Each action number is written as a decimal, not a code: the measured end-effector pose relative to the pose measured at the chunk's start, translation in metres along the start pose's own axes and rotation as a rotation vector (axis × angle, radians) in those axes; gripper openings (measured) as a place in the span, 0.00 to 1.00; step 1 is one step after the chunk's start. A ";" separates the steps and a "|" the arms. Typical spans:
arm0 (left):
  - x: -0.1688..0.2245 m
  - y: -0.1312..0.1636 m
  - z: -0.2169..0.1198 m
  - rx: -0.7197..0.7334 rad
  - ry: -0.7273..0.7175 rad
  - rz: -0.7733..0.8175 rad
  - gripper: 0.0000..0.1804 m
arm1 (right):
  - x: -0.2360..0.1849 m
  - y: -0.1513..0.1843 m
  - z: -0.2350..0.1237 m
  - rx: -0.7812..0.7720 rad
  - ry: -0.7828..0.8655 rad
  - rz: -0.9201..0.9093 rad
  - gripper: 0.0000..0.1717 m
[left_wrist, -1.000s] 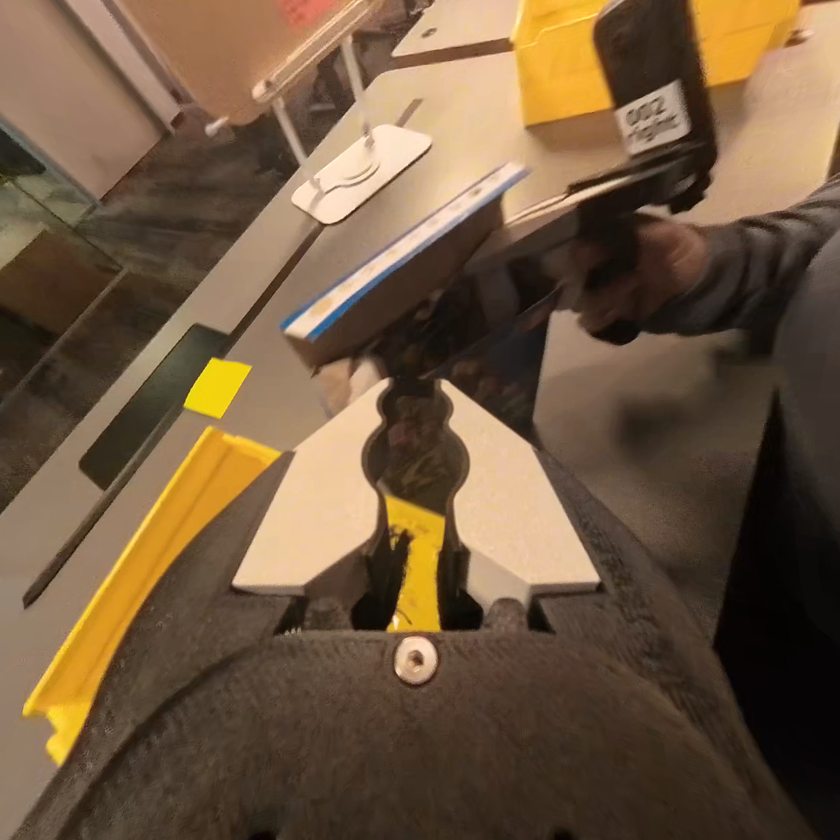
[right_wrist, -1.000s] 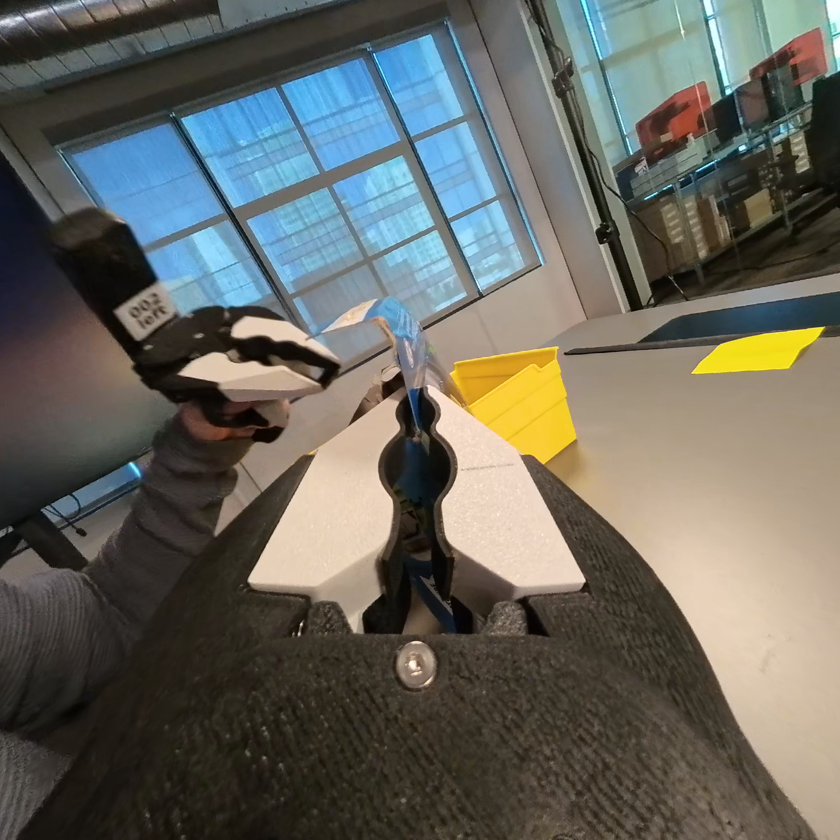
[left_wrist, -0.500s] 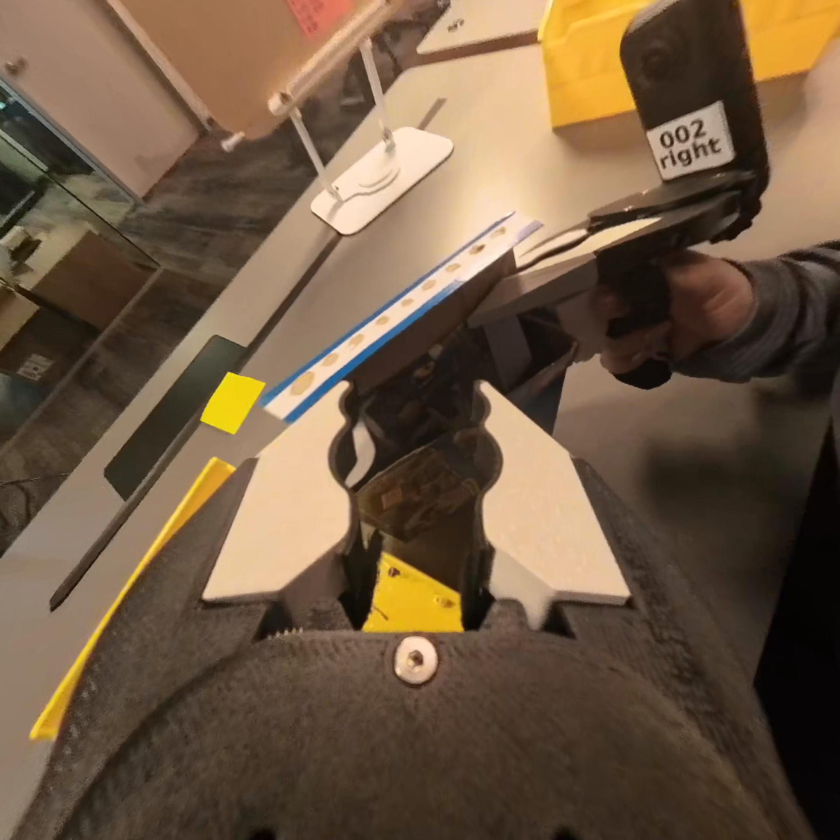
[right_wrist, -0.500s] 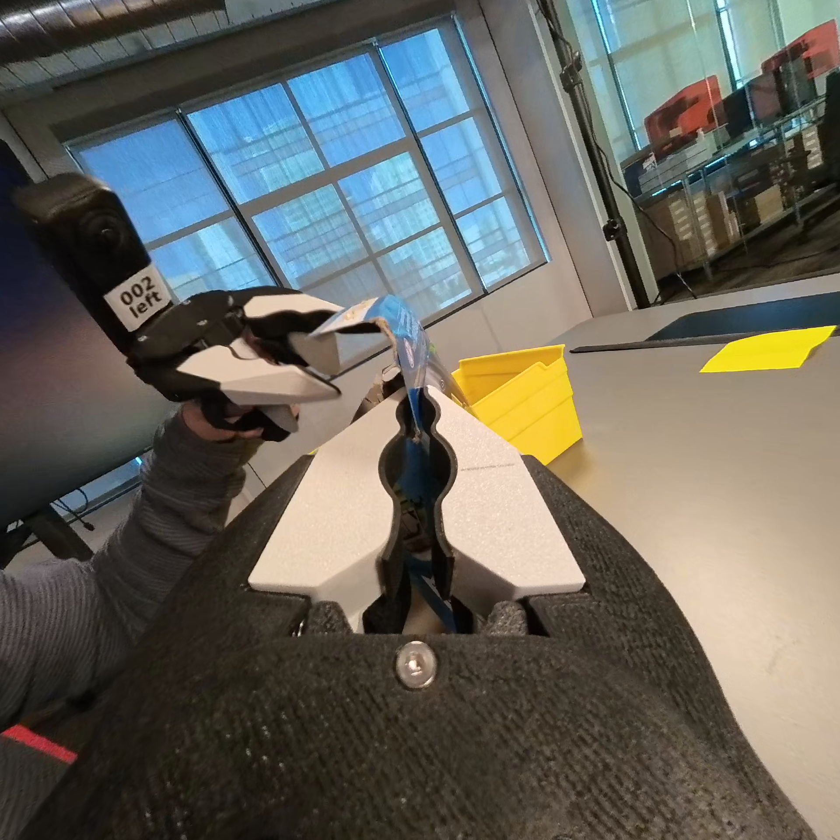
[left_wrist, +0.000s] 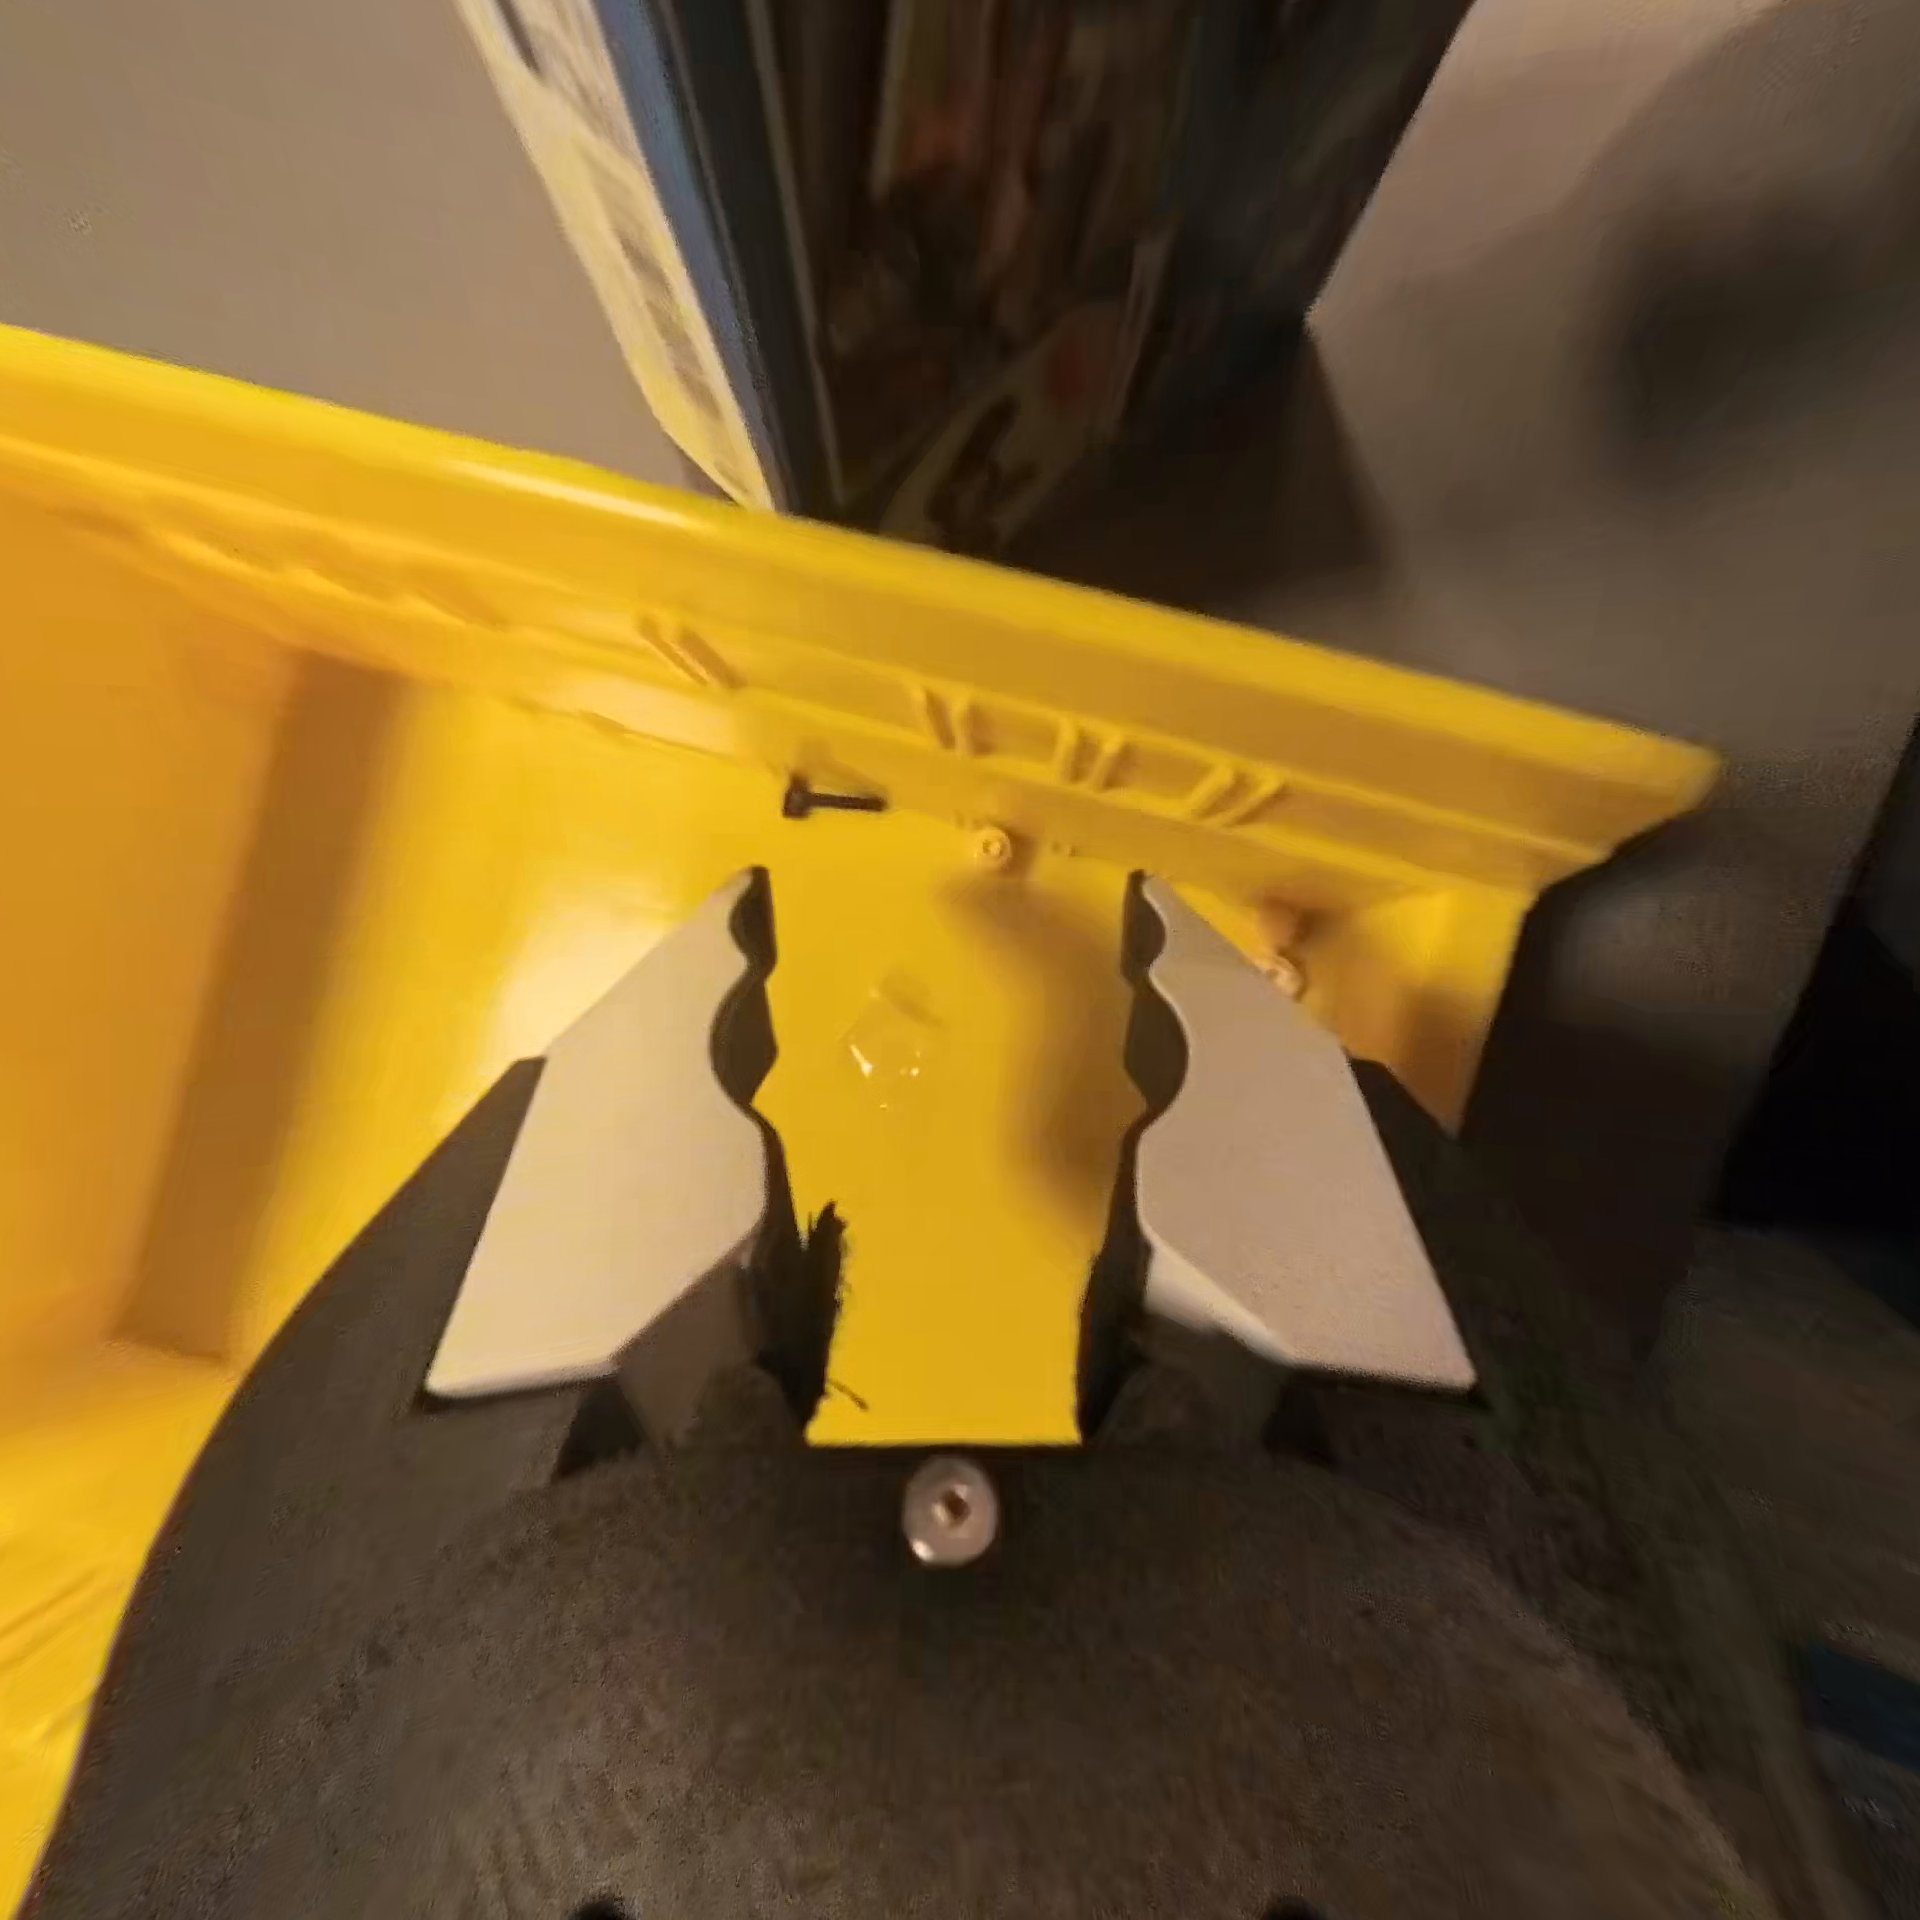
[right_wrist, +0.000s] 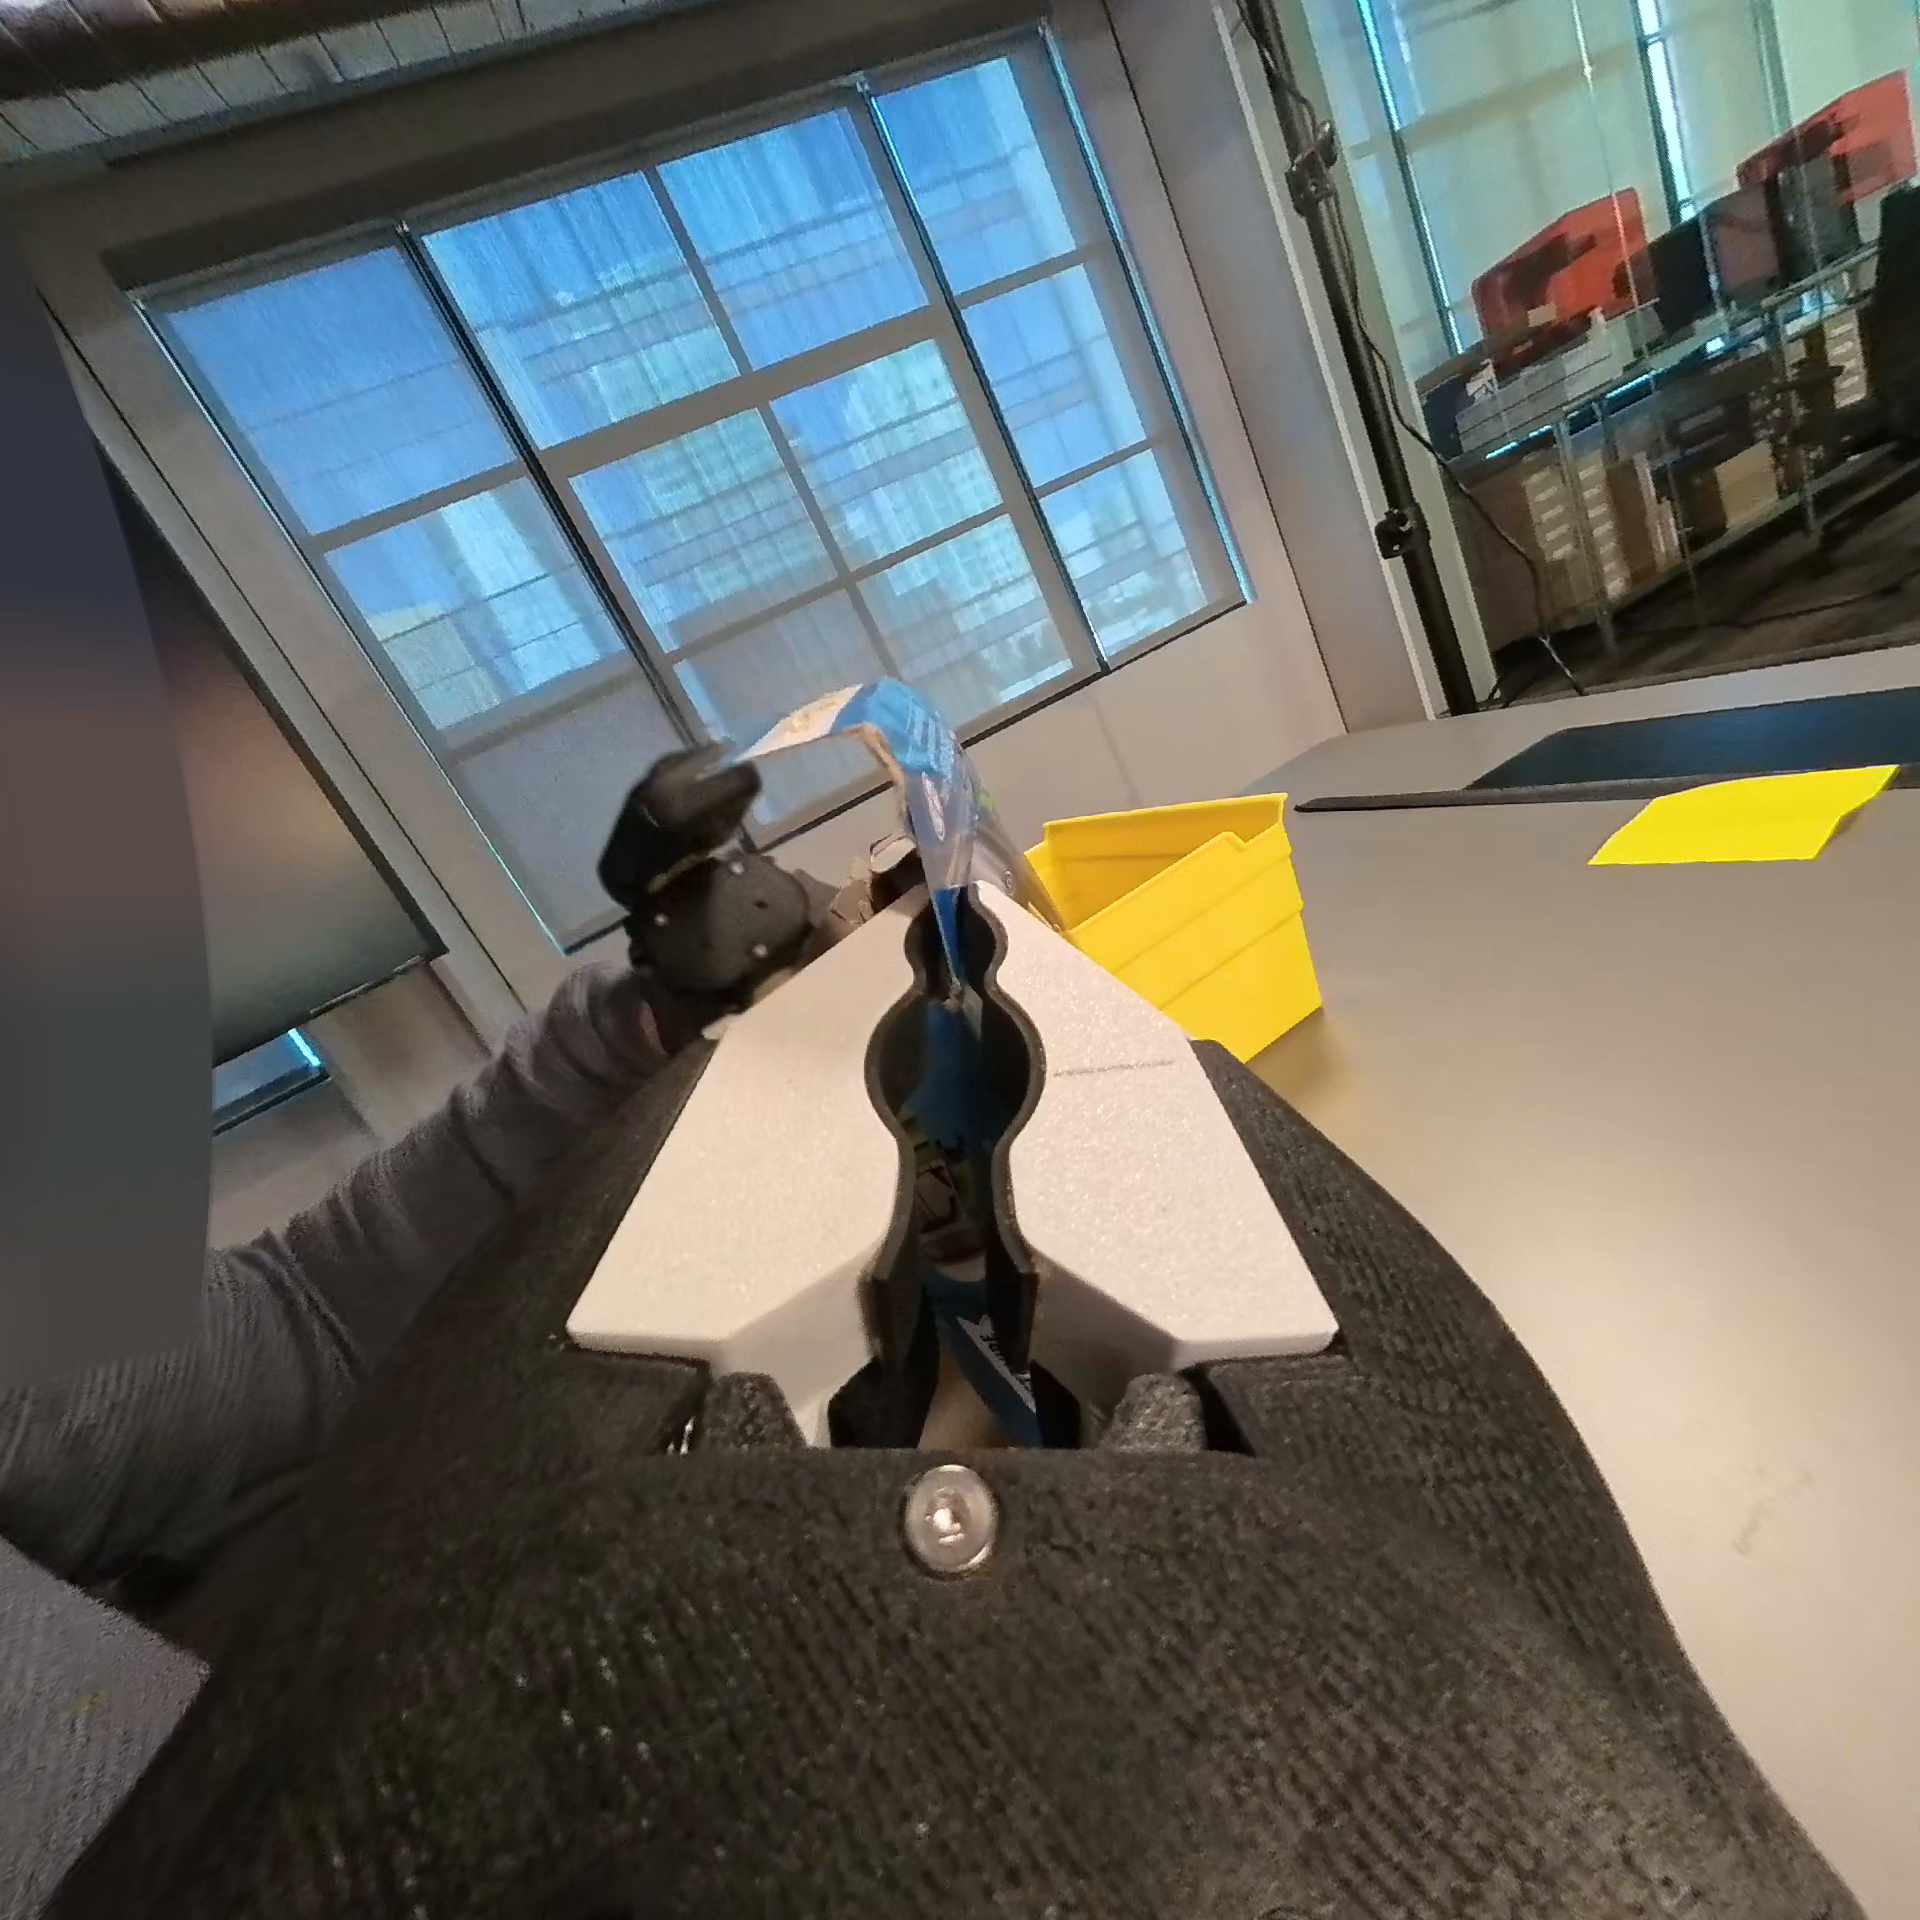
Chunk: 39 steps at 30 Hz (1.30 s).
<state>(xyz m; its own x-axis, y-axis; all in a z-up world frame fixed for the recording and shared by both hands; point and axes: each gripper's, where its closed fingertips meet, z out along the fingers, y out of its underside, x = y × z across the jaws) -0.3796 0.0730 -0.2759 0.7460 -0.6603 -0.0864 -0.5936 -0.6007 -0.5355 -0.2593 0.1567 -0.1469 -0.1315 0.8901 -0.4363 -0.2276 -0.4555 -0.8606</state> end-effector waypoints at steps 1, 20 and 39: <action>0.001 0.004 0.007 -0.019 0.028 0.001 0.38 | 0.000 0.000 0.000 0.001 0.000 -0.003 0.00; 0.011 0.009 0.037 -0.056 0.181 0.028 0.16 | 0.003 -0.001 0.000 0.008 -0.009 -0.007 0.00; 0.019 -0.130 -0.073 0.469 -0.174 0.162 0.05 | 0.003 -0.002 -0.001 0.007 0.003 -0.005 0.00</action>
<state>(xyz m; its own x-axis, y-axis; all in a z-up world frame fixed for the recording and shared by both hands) -0.3099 0.1056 -0.1463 0.7182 -0.6197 -0.3164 -0.5369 -0.2043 -0.8186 -0.2580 0.1606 -0.1471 -0.1277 0.8926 -0.4324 -0.2349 -0.4508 -0.8612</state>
